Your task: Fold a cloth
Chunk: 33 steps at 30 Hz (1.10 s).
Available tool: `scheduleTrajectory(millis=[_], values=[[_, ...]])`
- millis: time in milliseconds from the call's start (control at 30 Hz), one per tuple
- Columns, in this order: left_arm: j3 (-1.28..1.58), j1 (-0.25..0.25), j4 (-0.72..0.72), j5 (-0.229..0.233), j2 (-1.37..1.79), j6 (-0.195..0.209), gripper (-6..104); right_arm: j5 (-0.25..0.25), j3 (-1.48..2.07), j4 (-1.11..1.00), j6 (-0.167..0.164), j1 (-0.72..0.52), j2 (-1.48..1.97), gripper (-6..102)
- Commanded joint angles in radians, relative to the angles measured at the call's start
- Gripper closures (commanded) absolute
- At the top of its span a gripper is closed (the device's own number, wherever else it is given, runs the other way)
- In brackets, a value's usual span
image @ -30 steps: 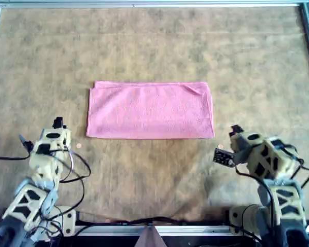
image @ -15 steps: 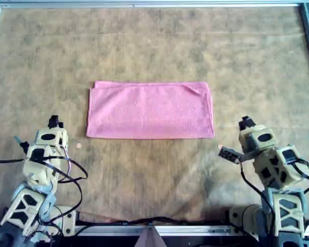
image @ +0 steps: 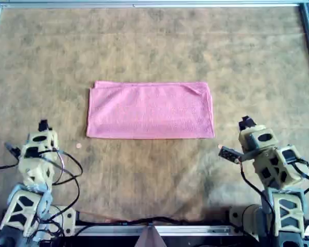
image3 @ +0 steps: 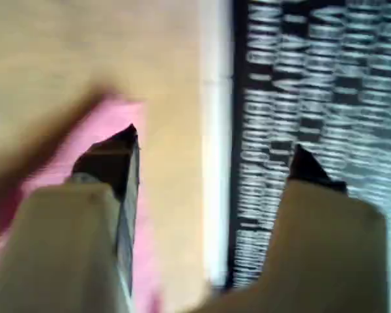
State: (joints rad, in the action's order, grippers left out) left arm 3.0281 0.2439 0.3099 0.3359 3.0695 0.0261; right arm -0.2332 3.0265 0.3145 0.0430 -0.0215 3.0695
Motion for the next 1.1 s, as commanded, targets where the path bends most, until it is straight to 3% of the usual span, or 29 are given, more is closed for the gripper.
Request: scheduleTrajectory(millis=[0,133,433,533,767,1067], values=[[-0.015,-0.023,0.107,-0.037,0.018,0.006,17,0.005,0.011,-0.051,-0.005,0.006,-0.051,45],[-0.015,-0.023,0.183,-0.095,0.018,0.006,17,-0.008,0.005,-0.052,-0.014,0.023,-0.164,45],[-0.015,-0.023,0.249,-0.084,0.017,0.006,17,0.006,-0.213,-0.035,-0.035,0.252,-0.572,44],[-0.015,-0.021,0.279,-0.084,0.017,-0.003,17,0.006,-0.302,-0.035,-0.037,0.249,-0.795,42],[-0.015,-0.021,0.29,-0.084,0.017,-0.006,17,0.003,-0.509,-0.034,-0.046,0.255,-1.134,24],[-0.015,-0.009,0.29,-0.098,0.017,-0.006,17,0.005,-0.747,-0.034,-0.028,0.256,-1.414,23]])
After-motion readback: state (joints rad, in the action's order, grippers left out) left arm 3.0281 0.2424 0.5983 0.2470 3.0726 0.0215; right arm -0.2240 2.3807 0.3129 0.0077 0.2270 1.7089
